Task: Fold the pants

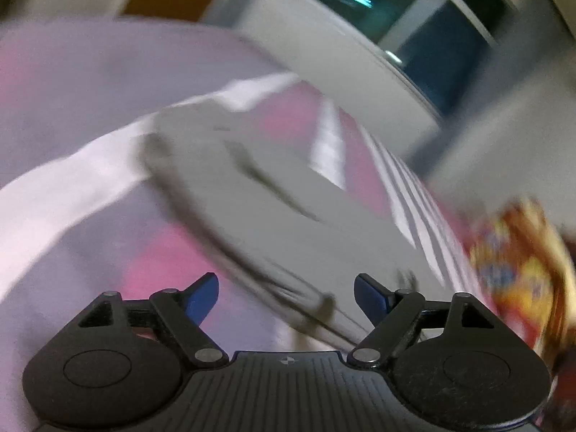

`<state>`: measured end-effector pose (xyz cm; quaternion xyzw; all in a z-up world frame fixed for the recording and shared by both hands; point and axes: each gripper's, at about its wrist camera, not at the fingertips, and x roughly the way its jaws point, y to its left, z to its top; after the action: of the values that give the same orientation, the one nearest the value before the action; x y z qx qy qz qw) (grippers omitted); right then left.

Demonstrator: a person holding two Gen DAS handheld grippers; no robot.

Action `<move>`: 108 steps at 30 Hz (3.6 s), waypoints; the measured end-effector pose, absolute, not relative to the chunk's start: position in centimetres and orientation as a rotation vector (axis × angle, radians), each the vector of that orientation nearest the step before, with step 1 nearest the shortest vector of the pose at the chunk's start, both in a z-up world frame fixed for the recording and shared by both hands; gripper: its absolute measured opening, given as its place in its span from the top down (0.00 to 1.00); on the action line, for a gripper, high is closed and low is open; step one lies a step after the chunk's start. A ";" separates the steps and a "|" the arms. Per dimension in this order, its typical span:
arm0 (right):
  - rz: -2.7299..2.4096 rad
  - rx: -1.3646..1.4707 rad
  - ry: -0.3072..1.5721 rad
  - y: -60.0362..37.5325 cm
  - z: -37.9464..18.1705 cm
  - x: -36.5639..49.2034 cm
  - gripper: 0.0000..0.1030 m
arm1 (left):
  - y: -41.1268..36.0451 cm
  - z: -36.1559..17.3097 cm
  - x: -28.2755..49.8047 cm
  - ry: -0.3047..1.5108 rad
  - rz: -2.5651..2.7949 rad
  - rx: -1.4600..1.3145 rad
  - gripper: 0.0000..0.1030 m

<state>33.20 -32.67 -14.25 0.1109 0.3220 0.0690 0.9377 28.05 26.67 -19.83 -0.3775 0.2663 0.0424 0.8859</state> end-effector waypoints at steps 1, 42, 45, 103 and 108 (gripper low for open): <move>0.137 0.219 0.659 -32.6 -14.2 33.2 0.49 | 28.3 -21.0 28.3 0.554 0.098 -0.860 0.21; -0.110 0.357 0.602 -37.9 -17.4 32.3 0.38 | 21.2 -8.6 41.8 0.436 -0.147 -0.480 0.86; -0.090 0.361 0.602 -38.1 -17.4 32.2 0.36 | 14.8 -6.2 43.0 0.437 -0.248 -0.380 0.86; 0.180 0.440 0.667 -25.6 -14.6 37.7 0.62 | 11.3 -19.4 31.9 0.548 -0.170 -0.235 0.12; 0.180 0.494 0.703 -25.9 -14.5 38.6 0.66 | 11.1 -19.5 31.9 0.534 -0.164 -0.241 0.12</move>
<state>38.55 -25.93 -14.55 0.2393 0.3404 0.0871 0.9051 31.87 11.11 -19.45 -0.1185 0.2631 -0.0809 0.9541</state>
